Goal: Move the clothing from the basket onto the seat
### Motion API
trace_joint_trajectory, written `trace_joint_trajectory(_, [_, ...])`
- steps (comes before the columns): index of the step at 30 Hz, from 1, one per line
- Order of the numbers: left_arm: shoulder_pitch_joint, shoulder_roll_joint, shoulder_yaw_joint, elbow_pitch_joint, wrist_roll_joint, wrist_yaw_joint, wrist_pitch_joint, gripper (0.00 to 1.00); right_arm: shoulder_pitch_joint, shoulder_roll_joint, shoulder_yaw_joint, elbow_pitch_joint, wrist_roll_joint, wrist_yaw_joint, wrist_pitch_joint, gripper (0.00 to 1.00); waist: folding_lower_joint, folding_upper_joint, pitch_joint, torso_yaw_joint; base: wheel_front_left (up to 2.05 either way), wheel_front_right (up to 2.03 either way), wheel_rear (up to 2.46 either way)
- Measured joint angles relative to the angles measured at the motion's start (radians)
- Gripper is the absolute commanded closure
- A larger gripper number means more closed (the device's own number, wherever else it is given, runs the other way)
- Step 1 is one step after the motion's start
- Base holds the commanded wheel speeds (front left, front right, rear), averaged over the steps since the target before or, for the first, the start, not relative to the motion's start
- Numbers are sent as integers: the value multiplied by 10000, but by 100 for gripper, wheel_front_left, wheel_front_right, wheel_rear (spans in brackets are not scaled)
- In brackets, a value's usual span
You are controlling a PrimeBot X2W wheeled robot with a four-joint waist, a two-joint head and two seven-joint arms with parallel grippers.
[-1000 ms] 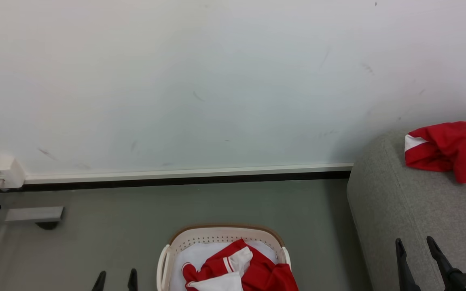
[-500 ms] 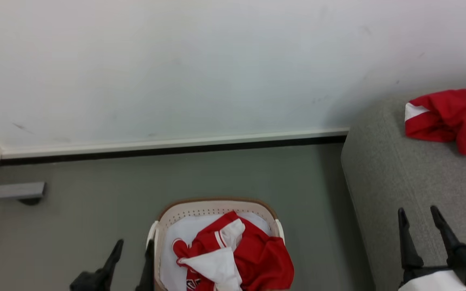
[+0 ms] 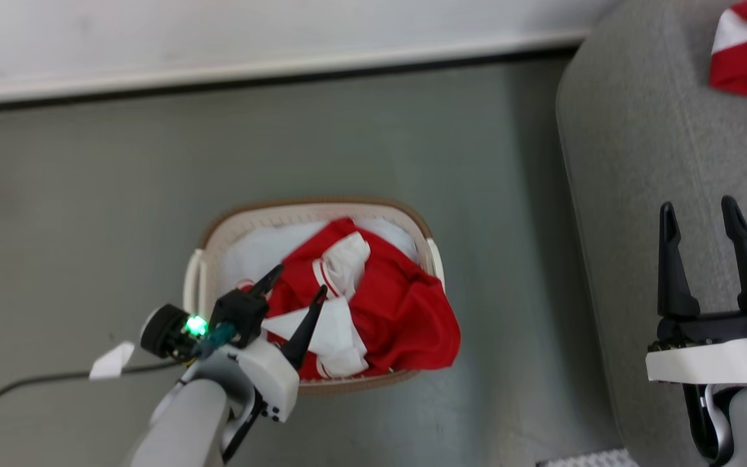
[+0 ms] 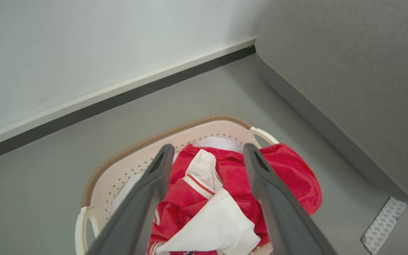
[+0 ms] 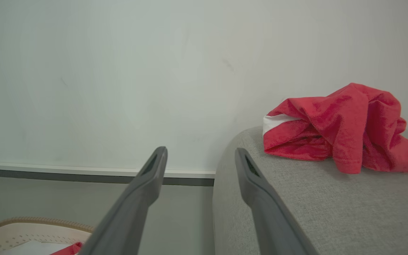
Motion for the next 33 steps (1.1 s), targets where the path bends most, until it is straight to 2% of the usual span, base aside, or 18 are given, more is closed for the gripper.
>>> trace_joint_trajectory(10, [-2250,727,-2395,2615,-1335,-25,527,0,-406,-10,186,-698,360,0,0,0,-1,-1,1803,-622,0,0,0])
trace_joint_trajectory(18, [-3377,1131,-3929,3475,-2961,-25,1045,0,-597,-4,299,-897,458,0,0,0,-2,-1,2799,-899,0,0,0])
trace_joint_trajectory(23, [-4095,1419,-4103,3877,-3465,-25,706,0,-650,-4,263,-961,483,0,0,0,-3,-1,3212,-946,0,0,0])
trace_joint_trajectory(33, [-5063,1384,-4366,4857,-3480,-27,345,0,-802,-4,380,-1014,556,0,0,0,-4,0,3705,-1012,0,0,0])
